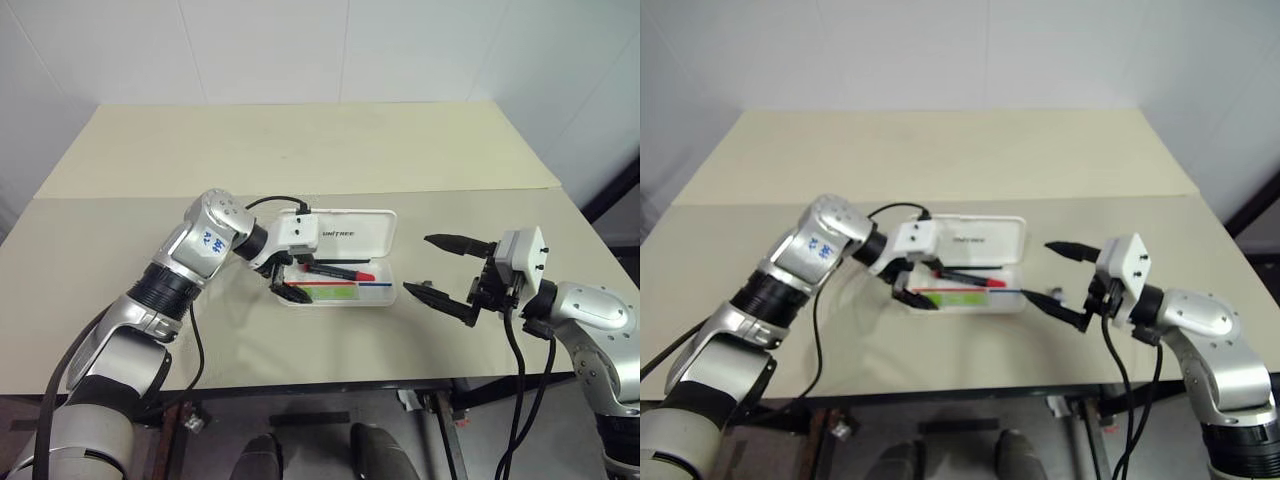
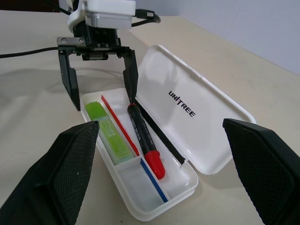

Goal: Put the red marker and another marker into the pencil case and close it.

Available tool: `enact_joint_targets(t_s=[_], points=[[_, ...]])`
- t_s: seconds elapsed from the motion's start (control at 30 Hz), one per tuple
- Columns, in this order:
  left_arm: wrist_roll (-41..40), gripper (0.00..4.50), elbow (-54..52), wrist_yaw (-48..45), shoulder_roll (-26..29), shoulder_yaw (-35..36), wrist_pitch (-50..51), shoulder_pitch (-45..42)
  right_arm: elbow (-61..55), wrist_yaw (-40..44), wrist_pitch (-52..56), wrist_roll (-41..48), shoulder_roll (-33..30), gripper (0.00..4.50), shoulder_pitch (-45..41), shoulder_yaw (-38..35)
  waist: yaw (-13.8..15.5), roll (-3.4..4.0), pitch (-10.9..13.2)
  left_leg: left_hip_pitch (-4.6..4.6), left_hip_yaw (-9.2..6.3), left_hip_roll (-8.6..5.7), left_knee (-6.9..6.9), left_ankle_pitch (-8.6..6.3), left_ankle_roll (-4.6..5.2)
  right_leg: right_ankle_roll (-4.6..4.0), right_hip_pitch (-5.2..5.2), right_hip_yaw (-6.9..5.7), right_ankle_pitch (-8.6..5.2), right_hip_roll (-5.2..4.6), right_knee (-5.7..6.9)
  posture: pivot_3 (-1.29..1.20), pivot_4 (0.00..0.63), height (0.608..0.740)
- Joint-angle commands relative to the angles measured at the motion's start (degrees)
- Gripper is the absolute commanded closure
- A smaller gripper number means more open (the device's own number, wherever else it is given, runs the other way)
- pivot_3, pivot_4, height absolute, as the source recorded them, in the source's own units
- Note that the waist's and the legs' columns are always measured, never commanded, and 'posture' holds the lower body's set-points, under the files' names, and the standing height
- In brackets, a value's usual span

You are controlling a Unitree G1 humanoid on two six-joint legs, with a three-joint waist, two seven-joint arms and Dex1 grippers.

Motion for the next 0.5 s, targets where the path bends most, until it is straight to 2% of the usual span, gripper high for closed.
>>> enact_joint_targets(t_s=[0.03, 0.13, 0.27, 0.5], points=[[-4.48, 0.19, -4.31, -0.28, 0.28, 5.31, 0.69, -0.47, -1.11, -1.05, 0.46, 0.57, -0.02, 0.00, -1.33, -0.95, -0.01, 0.00, 0.00, 0.00, 0.00, 0.00, 0.00, 0.00, 0.00, 0.00, 0.00, 0.00, 0.00, 0.00, -0.01, 0.00, 0.150, 0.740], [-7.73, 0.19, -6.17, -0.99, 0.97, 8.51, -0.55, 0.85, -1.40, -2.62, 2.67, 1.12, -0.39, 0.00, -1.38, -1.70, 0.04, 0.00, 0.00, -0.01, 0.00, 0.00, 0.00, 0.00, 0.00, 0.00, 0.00, 0.00, 0.00, -0.01, -0.01, 0.00, 0.150, 0.740], [-16.10, 0.19, -7.62, -6.23, 4.35, 17.45, -8.46, 6.13, -3.53, -12.97, 14.34, -0.62, -1.72, 0.00, -1.38, -2.71, -0.41, 0.03, -0.01, 0.04, 0.01, 0.02, -0.04, 0.00, 0.00, -0.02, 0.00, 0.02, -0.01, -0.01, 0.02, 0.00, 0.150, 0.740], [-21.41, 0.19, -6.58, -8.20, 7.67, 23.24, -11.65, 11.46, -14.64, -29.87, 44.76, 8.96, -0.79, 0.00, -1.97, -8.09, 0.25, 0.02, -0.01, 0.01, -0.04, 0.02, 0.04, 0.00, 0.00, -0.09, 0.00, -0.01, -0.02, -0.03, 0.08, 0.00, 0.150, 0.740]])
